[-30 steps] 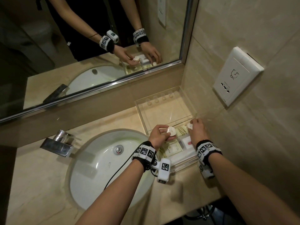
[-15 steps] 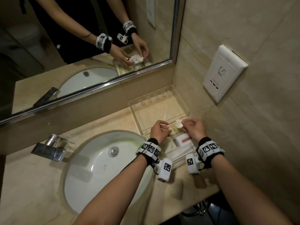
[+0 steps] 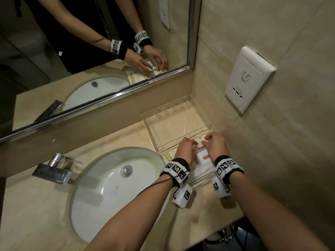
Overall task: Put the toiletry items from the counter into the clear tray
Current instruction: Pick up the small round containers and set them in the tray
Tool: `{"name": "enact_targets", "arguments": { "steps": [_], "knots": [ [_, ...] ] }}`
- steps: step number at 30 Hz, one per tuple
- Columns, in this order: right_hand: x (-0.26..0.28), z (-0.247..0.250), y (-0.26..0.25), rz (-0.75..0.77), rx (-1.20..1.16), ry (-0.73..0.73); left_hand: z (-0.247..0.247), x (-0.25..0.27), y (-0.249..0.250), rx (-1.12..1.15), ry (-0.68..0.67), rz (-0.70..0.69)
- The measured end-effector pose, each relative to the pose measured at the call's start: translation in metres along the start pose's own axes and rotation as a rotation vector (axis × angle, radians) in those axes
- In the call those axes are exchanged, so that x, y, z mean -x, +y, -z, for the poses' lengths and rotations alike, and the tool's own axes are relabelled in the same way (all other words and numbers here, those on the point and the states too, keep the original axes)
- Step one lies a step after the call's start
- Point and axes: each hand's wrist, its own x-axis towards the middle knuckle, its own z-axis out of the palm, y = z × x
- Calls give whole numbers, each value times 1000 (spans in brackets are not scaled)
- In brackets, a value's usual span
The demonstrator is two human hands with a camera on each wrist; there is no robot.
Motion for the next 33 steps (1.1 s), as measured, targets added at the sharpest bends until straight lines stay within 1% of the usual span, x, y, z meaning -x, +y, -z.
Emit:
{"name": "enact_targets", "arguments": {
  "steps": [4, 7, 9, 11, 13, 18, 22, 25, 27, 28, 30, 33],
  "knots": [
    [7, 9, 8, 61, 56, 22, -4, -1, 5, -172, -61, -115],
    [9, 10, 13, 127, 179, 1, -6, -2, 5, -416, -142, -200],
    [9, 10, 16, 165, 257, -5, -7, -3, 3, -516, -187, -220],
    [7, 9, 19, 209, 337, -18, -8, -2, 0, -542, -207, -213],
    [6, 9, 20, 247, 433, -21, -10, -1, -1, -557, -197, -208],
    [9, 10, 12, 242, 496, -70, -14, -1, -1, -592, -153, -206],
    [12, 6, 17, 204, 466, -115, -14, -2, -3, -602, -145, -214],
    [13, 6, 16, 209, 457, -117, -12, -2, -4, -582, -152, -225],
    [15, 10, 11, 217, 474, -100, -7, -2, -3, -525, -141, -265],
    [16, 13, 9, 224, 475, -82, -4, -1, -4, -463, -113, -277],
    [19, 17, 9, 242, 435, -41, 4, 3, -9, -332, -11, -260],
    [29, 19, 16, 279, 387, 6, 18, 17, -26, -249, 105, -200]
  ]
}}
